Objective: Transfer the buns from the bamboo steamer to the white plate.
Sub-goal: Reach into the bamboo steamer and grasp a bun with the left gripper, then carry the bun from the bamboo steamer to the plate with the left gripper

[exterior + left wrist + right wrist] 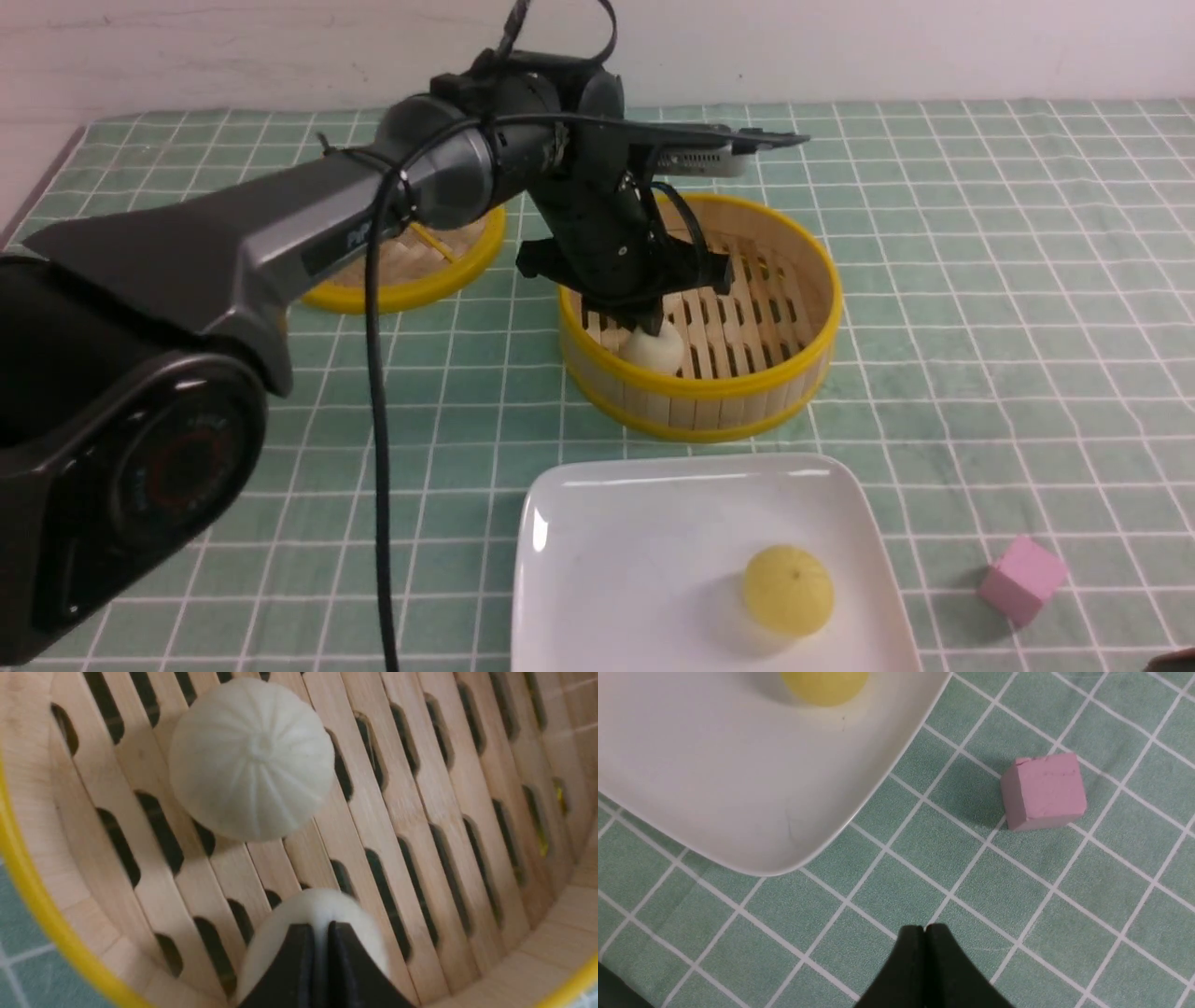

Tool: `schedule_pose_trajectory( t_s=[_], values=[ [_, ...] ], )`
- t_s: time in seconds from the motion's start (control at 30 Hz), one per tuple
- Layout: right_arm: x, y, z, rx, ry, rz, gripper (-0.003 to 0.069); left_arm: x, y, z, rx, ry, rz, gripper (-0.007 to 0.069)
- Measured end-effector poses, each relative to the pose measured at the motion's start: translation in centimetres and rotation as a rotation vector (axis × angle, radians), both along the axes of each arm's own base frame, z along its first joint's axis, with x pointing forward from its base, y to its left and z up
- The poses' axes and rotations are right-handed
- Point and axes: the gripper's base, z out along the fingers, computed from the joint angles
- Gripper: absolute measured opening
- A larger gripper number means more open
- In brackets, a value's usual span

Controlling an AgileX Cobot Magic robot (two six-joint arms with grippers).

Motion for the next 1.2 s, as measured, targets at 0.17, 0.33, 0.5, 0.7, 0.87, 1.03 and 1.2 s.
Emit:
schedule_pose_trajectory(
  t_s=[0.17, 0.33, 0.5, 0.7, 0.87, 1.03, 1.2],
  values=[
    [0.0, 0.0, 0.0, 0.001, -0.001, 0.000, 0.0009, -3.2, 1.9, 7.4, -0.028, -0.045, -0.016, 0.0026],
    [0.0, 0.0, 0.0, 0.001, -0.001, 0.000, 0.0015, -7.6, 4.6, 12.6, -0.014, -0.026, -0.034, 0.0026],
    [0.0, 0.0, 0.0, 0.001, -0.001, 0.000, 0.0019, -10.0, 4.7, 6.3, 0.074, 0.160, -0.055, 0.0026],
    [0.0, 0.0, 0.0, 0.001, -0.001, 0.000, 0.0022, -12.9, 2.1, -0.9, 0.044, 0.223, -0.097, 0.0028],
    [0.0, 0.0, 0.0, 0.000, 0.000, 0.000, 0.0025, -13.0, 1.5, -3.0, 0.027, 0.200, -0.081, 0.0046],
    [0.0, 0.0, 0.0, 0.000, 0.000, 0.000, 0.0032, -12.5, 1.2, -4.3, 0.042, 0.197, -0.069, 0.0161],
    [0.0, 0.0, 0.0, 0.000, 0.000, 0.000, 0.0035, -12.3, 1.1, -4.1, 0.025, 0.174, -0.063, 0.0343]
  ],
)
